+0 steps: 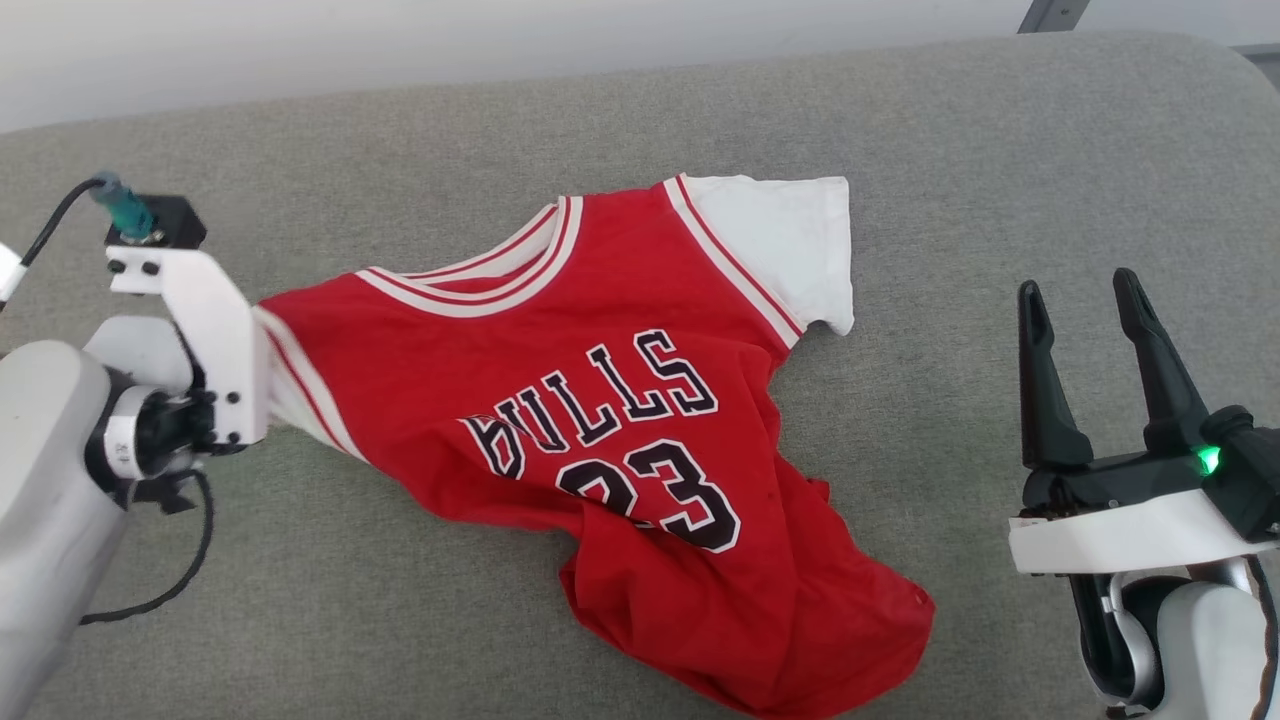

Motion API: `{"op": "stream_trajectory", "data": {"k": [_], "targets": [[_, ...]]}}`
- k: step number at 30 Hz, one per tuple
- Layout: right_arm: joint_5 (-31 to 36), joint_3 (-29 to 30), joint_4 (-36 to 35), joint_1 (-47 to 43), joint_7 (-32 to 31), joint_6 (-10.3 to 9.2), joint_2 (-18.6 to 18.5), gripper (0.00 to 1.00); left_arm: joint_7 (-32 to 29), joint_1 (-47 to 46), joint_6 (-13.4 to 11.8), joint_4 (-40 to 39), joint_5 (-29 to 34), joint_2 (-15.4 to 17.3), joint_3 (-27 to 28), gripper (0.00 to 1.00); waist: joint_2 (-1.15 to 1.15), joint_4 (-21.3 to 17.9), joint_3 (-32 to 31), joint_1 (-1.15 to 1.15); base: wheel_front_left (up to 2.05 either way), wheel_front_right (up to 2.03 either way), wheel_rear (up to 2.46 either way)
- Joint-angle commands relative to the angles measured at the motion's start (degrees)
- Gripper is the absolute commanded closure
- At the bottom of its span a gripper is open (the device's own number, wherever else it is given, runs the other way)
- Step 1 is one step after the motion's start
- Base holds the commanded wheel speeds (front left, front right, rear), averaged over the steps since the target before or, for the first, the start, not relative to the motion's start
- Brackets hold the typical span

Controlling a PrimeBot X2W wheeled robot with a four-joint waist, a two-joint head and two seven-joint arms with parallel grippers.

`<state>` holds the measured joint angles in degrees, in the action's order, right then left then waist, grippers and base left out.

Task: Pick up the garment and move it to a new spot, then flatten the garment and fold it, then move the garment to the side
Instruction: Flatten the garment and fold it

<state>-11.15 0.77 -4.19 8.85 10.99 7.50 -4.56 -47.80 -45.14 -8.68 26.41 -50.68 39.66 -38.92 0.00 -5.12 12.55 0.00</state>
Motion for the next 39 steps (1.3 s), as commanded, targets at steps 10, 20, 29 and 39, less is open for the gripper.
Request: {"op": "stream_trajectory", "data": {"k": [10, 20, 29, 39], "targets": [[-0.43, 0.36, -0.24, 0.22, -0.53, -0.02, 0.1, 0.0, -2.53, 0.3, -0.7, -16.71, -3.97, -5.65, -1.06, 1.0, 0.0, 0.27, -0.24, 0.0, 0.0, 0.0, 0.0], [-1.21, 0.16, 0.43, 1.07, -0.3, -0.02, 0.78, 0.0, -5.43, 2.95, 2.55, -20.94, -1.72, -9.62, -9.11, 0.57, 0.0, -0.04, 0.7, 0.0, 0.0, 0.0, 0.0], [-1.36, 0.99, 1.51, 0.86, 0.54, -0.02, 1.09, 0.0, -6.7, -0.88, 2.88, -20.91, -1.11, -5.89, -7.17, 0.0, 0.0, -0.29, -0.02, 0.0, 0.0, 0.0, 0.0], [-1.4, 1.33, 1.77, 0.26, 0.73, -0.02, 1.42, 0.0, -9.84, -1.89, 1.71, -20.43, -3.17, -4.23, -6.04, 0.0, 0.0, -0.77, -0.97, 0.0, 0.0, 0.0, 0.0]]}}
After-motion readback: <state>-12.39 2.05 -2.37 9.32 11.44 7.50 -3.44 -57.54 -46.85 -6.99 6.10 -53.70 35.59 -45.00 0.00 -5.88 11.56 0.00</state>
